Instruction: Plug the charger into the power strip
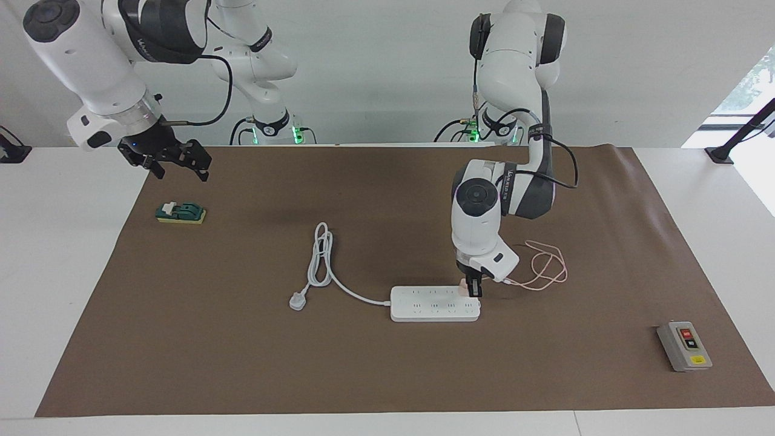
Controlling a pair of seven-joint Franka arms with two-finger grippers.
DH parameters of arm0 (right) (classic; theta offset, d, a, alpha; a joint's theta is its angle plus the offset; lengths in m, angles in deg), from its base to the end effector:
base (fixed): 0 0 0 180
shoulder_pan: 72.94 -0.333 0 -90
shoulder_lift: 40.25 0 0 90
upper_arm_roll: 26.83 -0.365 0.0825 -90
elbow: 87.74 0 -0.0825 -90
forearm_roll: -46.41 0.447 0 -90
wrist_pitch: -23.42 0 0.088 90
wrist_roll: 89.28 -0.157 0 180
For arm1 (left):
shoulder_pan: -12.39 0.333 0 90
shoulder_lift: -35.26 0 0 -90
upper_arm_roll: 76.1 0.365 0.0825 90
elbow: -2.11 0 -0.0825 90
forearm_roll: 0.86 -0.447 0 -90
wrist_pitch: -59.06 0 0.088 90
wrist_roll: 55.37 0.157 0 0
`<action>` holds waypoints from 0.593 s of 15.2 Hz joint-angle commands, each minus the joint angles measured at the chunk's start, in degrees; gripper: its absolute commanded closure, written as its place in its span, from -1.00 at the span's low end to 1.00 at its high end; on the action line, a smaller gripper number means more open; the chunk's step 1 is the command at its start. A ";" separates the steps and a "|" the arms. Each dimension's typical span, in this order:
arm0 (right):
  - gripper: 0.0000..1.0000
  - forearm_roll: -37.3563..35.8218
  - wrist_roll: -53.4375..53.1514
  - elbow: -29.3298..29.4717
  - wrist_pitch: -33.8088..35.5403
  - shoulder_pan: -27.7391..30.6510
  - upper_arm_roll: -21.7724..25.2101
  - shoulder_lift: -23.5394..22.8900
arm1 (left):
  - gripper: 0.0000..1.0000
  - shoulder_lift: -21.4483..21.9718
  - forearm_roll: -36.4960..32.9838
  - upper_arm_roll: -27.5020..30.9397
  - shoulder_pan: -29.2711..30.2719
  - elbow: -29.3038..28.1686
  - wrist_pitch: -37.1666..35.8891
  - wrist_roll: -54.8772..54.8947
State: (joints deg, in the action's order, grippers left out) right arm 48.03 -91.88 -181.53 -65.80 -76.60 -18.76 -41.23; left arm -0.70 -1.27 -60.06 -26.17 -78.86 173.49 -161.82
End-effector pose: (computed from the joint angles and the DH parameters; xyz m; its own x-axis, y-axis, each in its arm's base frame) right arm 0.6120 -0.0421 0.5770 0.9878 -0.1215 -0.0976 -0.1241 -0.9920 -0.0214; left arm 0.7234 -0.3386 0.3059 0.1533 0.9737 0.1688 0.9869 -0.1595 0.0237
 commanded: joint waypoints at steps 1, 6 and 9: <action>-1.00 -0.39 0.85 -0.61 -0.08 0.41 -0.42 0.81 | 1.00 -2.01 0.23 0.13 -1.52 -0.50 -3.86 -0.43; -1.00 -0.39 0.85 -0.61 -0.08 0.41 -0.42 0.81 | 1.00 -2.01 0.75 0.04 -0.91 -0.42 -2.37 0.01; -1.00 -0.39 0.85 -0.61 -0.08 0.41 -0.42 0.89 | -0.68 -1.05 1.89 -0.04 -0.29 -0.42 -2.19 1.85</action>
State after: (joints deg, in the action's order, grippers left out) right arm 48.03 -91.88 -181.53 -65.80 -76.60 -18.76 -41.23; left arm -1.00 -1.18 -60.09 -26.22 -78.48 172.73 -161.53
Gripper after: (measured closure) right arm 0.000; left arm 0.643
